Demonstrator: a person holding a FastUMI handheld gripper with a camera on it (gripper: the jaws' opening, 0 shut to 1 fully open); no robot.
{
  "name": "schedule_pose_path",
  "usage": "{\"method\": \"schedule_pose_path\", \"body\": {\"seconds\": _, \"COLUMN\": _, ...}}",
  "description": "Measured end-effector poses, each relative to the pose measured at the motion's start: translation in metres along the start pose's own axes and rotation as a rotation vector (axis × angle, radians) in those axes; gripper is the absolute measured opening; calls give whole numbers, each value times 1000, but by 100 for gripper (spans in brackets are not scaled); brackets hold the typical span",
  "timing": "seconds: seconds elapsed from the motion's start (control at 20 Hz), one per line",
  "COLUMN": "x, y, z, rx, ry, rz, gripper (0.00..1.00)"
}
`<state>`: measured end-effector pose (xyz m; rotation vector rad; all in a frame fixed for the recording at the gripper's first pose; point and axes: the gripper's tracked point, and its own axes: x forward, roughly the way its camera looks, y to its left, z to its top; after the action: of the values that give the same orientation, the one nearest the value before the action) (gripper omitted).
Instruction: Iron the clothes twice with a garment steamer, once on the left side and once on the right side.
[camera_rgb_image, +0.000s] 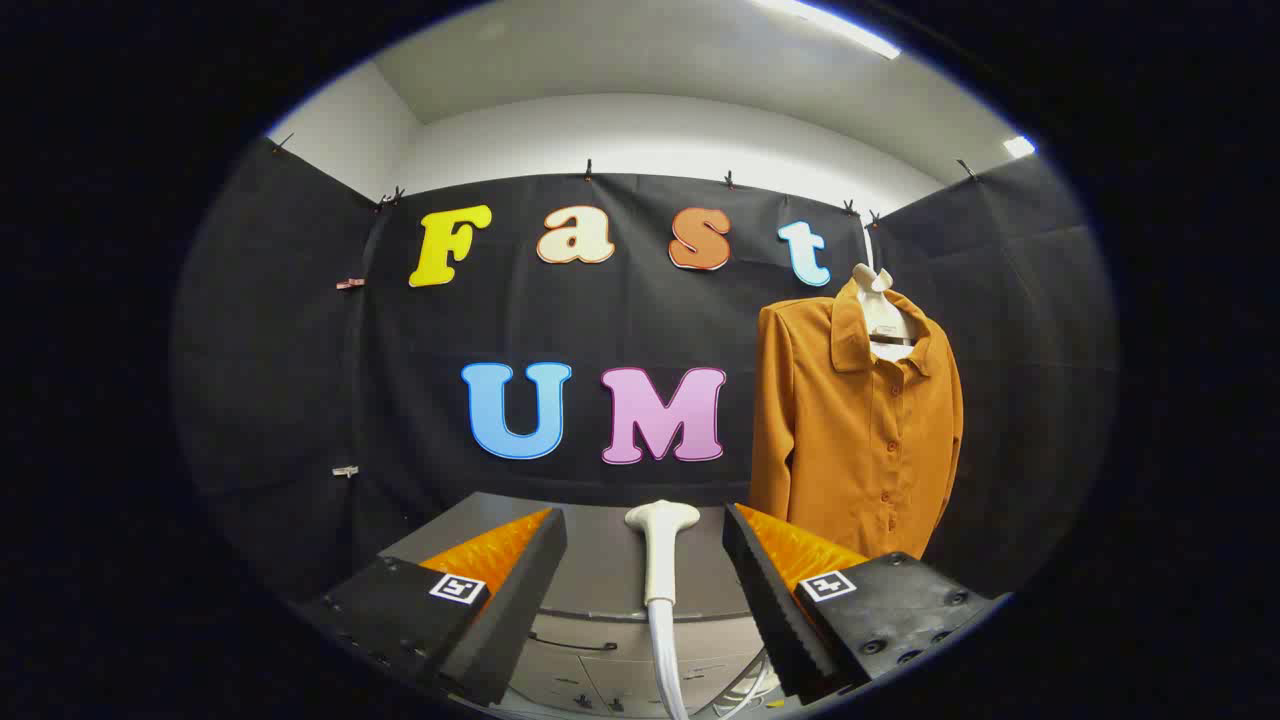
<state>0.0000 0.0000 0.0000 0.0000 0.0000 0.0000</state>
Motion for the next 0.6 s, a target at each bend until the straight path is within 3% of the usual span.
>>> {"method": "schedule_pose_path", "body": {"seconds": 0.6, "x": 12, "y": -11, "z": 10, "rx": -19, "ry": -35, "rz": -9, "gripper": 98}}
